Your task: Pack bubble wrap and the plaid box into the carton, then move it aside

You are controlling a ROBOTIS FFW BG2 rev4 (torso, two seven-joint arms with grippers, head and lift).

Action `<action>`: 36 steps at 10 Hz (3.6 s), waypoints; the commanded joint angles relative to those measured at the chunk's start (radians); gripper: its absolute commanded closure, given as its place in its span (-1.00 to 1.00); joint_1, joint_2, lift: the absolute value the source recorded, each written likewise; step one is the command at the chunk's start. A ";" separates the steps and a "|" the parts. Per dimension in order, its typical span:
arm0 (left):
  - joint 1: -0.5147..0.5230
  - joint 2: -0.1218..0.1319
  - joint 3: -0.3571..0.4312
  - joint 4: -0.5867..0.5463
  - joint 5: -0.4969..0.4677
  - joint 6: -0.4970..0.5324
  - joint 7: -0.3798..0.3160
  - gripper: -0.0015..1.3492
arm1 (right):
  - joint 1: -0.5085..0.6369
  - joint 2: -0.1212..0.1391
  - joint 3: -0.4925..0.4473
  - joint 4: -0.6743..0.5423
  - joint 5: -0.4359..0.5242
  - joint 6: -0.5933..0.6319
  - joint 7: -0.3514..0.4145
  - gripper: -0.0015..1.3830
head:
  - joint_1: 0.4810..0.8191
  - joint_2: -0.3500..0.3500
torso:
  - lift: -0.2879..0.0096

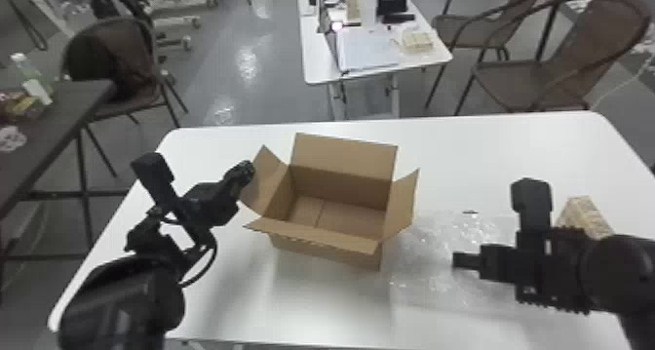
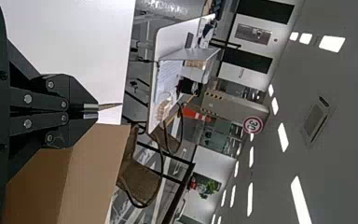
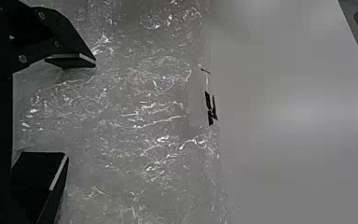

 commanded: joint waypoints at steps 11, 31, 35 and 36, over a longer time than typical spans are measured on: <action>0.043 -0.006 0.006 -0.002 0.047 -0.057 0.094 0.80 | 0.156 -0.050 -0.046 -0.389 -0.144 -0.025 0.121 0.84 | 0.27 0.63 | 0.25; 0.146 0.043 -0.270 -0.052 0.223 -0.259 0.433 0.80 | -0.139 0.025 0.112 0.090 -0.287 -0.290 0.494 0.84 | 0.27 0.85 | 0.25; 0.147 0.051 -0.281 -0.055 0.249 -0.273 0.442 0.80 | -0.140 0.025 0.121 0.123 -0.249 -0.262 0.468 -0.19 | 0.27 0.85 | 0.25; 0.149 0.052 -0.282 -0.055 0.257 -0.274 0.442 0.80 | -0.133 0.025 0.121 0.113 -0.229 -0.275 0.454 -0.70 | 0.27 0.85 | 0.25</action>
